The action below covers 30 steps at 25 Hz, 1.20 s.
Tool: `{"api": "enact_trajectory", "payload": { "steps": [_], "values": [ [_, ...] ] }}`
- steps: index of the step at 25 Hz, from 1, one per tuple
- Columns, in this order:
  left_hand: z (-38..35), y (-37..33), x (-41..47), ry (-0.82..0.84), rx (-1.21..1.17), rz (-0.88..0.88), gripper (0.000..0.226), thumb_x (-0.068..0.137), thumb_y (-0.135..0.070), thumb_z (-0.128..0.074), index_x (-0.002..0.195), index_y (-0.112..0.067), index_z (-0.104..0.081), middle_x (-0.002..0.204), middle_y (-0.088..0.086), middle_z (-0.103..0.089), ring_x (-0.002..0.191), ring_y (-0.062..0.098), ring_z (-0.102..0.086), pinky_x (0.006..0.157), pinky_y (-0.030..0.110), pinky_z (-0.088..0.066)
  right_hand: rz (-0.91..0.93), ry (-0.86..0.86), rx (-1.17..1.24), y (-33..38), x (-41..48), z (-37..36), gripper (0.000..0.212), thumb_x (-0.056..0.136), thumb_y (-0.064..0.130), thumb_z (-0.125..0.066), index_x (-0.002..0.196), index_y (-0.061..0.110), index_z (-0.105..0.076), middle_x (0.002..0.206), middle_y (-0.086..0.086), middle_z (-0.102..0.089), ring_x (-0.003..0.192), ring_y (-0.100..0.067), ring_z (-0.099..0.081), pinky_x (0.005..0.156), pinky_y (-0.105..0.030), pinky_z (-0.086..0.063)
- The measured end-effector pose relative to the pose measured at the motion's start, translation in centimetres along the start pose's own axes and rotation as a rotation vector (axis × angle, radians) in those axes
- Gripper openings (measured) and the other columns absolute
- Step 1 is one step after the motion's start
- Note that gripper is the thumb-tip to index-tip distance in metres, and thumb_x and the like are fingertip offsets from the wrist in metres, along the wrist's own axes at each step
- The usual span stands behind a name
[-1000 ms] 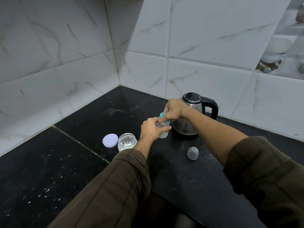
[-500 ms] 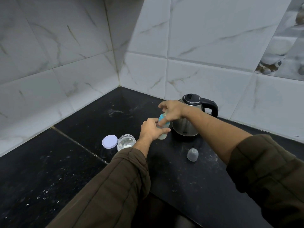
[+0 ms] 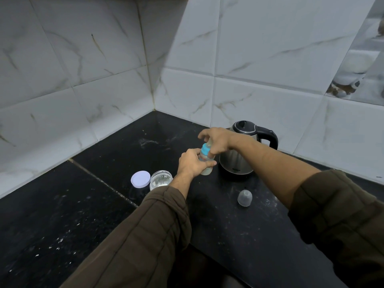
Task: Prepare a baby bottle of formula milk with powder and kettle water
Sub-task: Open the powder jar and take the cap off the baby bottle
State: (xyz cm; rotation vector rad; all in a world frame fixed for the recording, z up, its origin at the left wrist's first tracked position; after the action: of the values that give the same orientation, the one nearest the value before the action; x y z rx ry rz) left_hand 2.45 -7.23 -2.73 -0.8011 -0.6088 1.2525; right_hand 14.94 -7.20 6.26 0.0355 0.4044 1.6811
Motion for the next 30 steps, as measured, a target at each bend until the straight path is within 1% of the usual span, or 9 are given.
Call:
{"api": "enact_trajectory", "payload": {
  "steps": [5, 8, 11, 13, 16, 19, 23, 26, 30],
  "values": [
    [0.4, -0.1, 0.2, -0.031, 0.000, -0.007, 0.055, 0.065, -0.044, -0.093, 0.114, -0.026, -0.076, 0.097, -0.005, -0.077, 0.096, 0.014, -0.070, 0.090, 0.035, -0.057, -0.193, -0.087, -0.101, 0.1, -0.2, 0.6, 0.053, 0.084, 0.056, -0.075, 0.106, 0.008, -0.077, 0.088, -0.013, -0.079, 0.051, -0.018, -0.062, 0.068, -0.031, -0.058],
    [0.4, 0.4, 0.3, -0.016, 0.005, 0.007, 0.049, 0.066, -0.042, -0.094, 0.108, -0.025, -0.076, 0.095, -0.007, -0.077, 0.093, 0.012, -0.071, 0.090, 0.036, -0.057, -0.099, -0.040, -0.062, 0.4, -0.2, 0.5, 0.040, 0.085, 0.028, -0.082, 0.122, 0.016, -0.075, 0.115, -0.007, -0.076, 0.090, -0.020, -0.068, 0.079, -0.028, -0.053],
    [0.5, 0.6, 0.1, -0.017, -0.009, 0.018, 0.049, 0.066, -0.043, -0.094, 0.107, -0.023, -0.076, 0.093, -0.008, -0.077, 0.093, 0.012, -0.071, 0.088, 0.036, -0.058, -0.044, 0.017, -0.036, 1.1, -0.3, 0.3, 0.075, 0.082, 0.024, -0.085, 0.150, 0.019, -0.053, 0.141, -0.002, -0.061, 0.126, -0.027, -0.062, 0.102, -0.034, -0.052],
    [0.5, 0.5, 0.0, -0.020, -0.009, 0.016, 0.053, 0.065, -0.044, -0.094, 0.110, -0.023, -0.076, 0.096, -0.007, -0.076, 0.095, 0.012, -0.071, 0.088, 0.034, -0.057, -0.148, -0.012, -0.002, 0.6, 0.2, 0.3, 0.080, 0.081, 0.047, -0.083, 0.148, 0.014, -0.052, 0.136, -0.007, -0.065, 0.111, -0.030, -0.071, 0.099, -0.042, -0.059],
    [0.8, 0.3, 0.0, -0.022, -0.008, 0.007, 0.056, 0.064, -0.045, -0.094, 0.112, -0.024, -0.075, 0.097, -0.007, -0.077, 0.096, 0.012, -0.071, 0.090, 0.033, -0.057, -0.252, -0.044, -0.010, 0.4, -0.2, 0.7, 0.054, 0.087, 0.060, -0.073, 0.099, 0.008, -0.070, 0.087, -0.013, -0.078, 0.070, -0.027, -0.076, 0.084, -0.038, -0.065],
    [0.8, 0.4, 0.1, -0.010, 0.028, -0.005, 0.050, 0.062, -0.046, -0.095, 0.105, -0.027, -0.077, 0.094, -0.008, -0.077, 0.094, 0.012, -0.071, 0.088, 0.033, -0.057, -0.181, 0.033, -0.001, 0.7, -0.7, 0.9, 0.031, 0.091, 0.026, -0.077, 0.116, 0.009, -0.073, 0.099, -0.011, -0.075, 0.071, -0.024, -0.074, 0.072, -0.030, -0.064],
    [0.5, 0.3, -0.2, -0.006, 0.019, -0.007, 0.051, 0.063, -0.046, -0.094, 0.107, -0.025, -0.076, 0.095, -0.007, -0.077, 0.094, 0.012, -0.071, 0.088, 0.034, -0.057, -0.147, 0.057, 0.038, 0.7, -0.6, 1.0, 0.068, 0.084, 0.018, -0.079, 0.148, 0.019, -0.054, 0.130, -0.008, -0.062, 0.081, -0.024, -0.070, 0.064, -0.031, -0.061],
    [0.6, -0.1, -0.2, -0.017, 0.023, -0.021, 0.057, 0.063, -0.047, -0.094, 0.112, -0.025, -0.076, 0.098, -0.006, -0.077, 0.095, 0.012, -0.070, 0.090, 0.034, -0.057, -0.267, -0.028, 0.063, 0.3, -0.5, 0.9, 0.059, 0.081, 0.048, -0.083, 0.119, 0.004, -0.069, 0.104, -0.015, -0.077, 0.080, -0.032, -0.078, 0.075, -0.038, -0.067],
    [0.6, 0.1, -0.1, -0.012, 0.030, -0.008, 0.047, 0.062, -0.046, -0.094, 0.103, -0.028, -0.077, 0.092, -0.009, -0.077, 0.091, 0.010, -0.071, 0.089, 0.035, -0.058, -0.146, -0.017, -0.029, 0.8, -0.8, 0.9, 0.034, 0.086, 0.025, -0.082, 0.117, 0.013, -0.075, 0.100, -0.007, -0.077, 0.085, -0.026, -0.076, 0.082, -0.033, -0.063]
  ]
}}
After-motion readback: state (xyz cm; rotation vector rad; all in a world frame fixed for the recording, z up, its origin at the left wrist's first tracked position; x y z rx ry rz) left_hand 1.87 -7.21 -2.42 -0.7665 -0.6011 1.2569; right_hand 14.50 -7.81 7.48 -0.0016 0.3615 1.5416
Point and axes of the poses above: each hand's wrist, its own x-axis towards the middle knuckle, its own z-axis out of the back of the hand, y = z × x, the point moved 4 cm from there along x, towards the middle knuckle
